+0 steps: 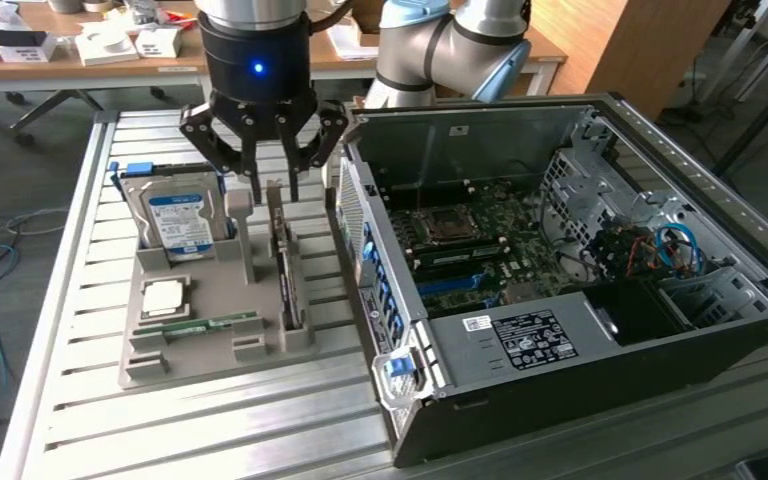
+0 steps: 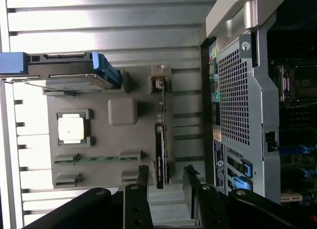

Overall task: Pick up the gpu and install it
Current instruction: 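Pick up the gpu and move the gpu toward the slot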

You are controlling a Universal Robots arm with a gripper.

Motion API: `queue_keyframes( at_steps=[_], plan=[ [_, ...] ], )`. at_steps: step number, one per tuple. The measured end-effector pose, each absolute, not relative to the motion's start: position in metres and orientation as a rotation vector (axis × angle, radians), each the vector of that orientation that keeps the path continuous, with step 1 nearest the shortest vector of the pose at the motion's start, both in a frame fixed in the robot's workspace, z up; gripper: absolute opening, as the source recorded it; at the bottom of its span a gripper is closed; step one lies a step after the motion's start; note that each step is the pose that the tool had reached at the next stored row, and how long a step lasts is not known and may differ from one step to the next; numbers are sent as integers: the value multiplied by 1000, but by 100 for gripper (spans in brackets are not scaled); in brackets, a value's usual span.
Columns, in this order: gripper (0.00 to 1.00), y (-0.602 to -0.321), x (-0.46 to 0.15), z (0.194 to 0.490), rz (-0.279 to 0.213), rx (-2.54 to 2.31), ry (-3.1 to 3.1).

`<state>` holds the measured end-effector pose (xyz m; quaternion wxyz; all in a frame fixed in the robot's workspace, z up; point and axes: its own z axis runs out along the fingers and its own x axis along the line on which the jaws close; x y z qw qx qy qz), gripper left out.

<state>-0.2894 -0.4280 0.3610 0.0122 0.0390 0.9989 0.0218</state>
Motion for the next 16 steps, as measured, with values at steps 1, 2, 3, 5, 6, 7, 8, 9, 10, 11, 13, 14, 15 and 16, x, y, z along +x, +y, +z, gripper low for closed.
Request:
queue_keyframes(
  at_steps=[1,2,3,5,6,7,8,9,10,11,13,14,15,16],
  plan=[
    [42,-428,-289,359,68,122,3114],
    [42,-428,-289,357,68,122,3114],
    [42,-428,-289,355,68,122,3114],
    [42,-428,-289,354,68,122,3114],
    [42,-428,-289,354,68,122,3114],
    [42,-428,-289,354,68,122,3114],
    [42,-428,-289,354,68,122,3114],
    [42,-428,-289,354,68,122,3114],
    [42,-428,-289,354,68,122,3114],
    [42,-428,-289,354,68,122,3114],
    [43,-428,-289,354,68,122,3114],
    [48,-428,-289,354,68,122,3114],
    [48,-428,-289,354,68,122,3114],
    [55,-428,-289,354,68,122,3114]
  ],
)
